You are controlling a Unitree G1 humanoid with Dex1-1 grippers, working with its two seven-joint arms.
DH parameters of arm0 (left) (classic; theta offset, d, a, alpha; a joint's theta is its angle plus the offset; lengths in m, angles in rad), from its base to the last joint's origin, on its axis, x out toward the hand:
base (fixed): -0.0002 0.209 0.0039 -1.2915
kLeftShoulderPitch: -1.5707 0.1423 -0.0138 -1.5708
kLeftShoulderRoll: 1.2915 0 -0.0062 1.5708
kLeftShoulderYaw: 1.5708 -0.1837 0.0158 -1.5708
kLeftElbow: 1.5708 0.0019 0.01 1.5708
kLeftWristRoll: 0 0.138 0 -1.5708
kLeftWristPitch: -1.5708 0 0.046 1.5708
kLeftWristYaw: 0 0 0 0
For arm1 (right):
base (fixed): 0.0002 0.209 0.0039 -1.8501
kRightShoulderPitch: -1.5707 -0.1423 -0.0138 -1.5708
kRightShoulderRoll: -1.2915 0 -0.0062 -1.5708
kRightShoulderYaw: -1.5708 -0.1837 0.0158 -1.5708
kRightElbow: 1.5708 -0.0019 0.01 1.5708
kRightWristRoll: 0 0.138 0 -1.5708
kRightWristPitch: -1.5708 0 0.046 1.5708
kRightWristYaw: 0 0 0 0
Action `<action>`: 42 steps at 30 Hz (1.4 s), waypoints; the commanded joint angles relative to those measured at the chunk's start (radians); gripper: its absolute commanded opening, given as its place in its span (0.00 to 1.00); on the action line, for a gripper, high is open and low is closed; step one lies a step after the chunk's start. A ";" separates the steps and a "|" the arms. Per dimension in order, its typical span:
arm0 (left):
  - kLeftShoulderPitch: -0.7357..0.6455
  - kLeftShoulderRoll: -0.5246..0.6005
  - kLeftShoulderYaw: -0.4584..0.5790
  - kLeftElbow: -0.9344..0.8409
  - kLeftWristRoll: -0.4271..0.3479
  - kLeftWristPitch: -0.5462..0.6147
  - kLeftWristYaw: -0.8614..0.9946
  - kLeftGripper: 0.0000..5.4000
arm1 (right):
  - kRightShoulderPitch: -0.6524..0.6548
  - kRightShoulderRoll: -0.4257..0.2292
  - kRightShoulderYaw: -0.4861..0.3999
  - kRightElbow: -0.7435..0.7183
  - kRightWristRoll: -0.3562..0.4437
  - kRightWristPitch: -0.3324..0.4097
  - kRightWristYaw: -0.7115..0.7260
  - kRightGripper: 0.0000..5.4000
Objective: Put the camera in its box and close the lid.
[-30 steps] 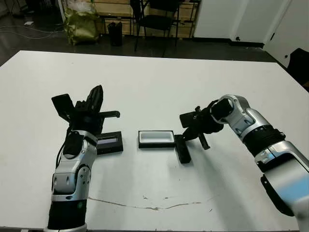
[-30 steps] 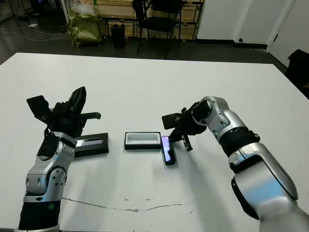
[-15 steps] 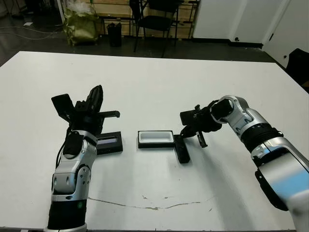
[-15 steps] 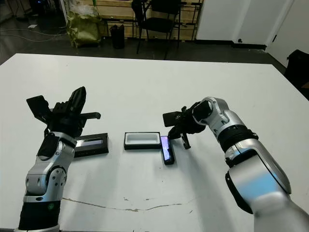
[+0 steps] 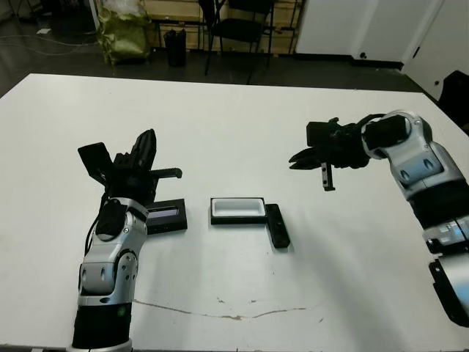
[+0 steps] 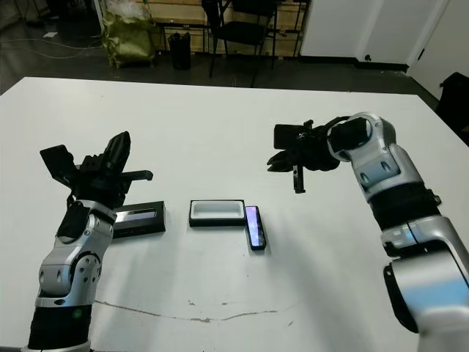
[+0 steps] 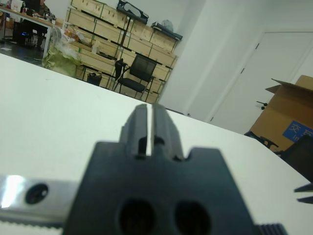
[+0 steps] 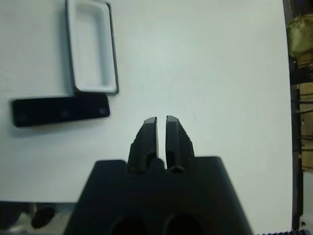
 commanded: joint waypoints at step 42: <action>0.014 -0.001 -0.024 0.009 0.017 0.036 0.020 0.00 | -0.039 0.121 0.321 0.364 0.406 -0.160 0.311 0.00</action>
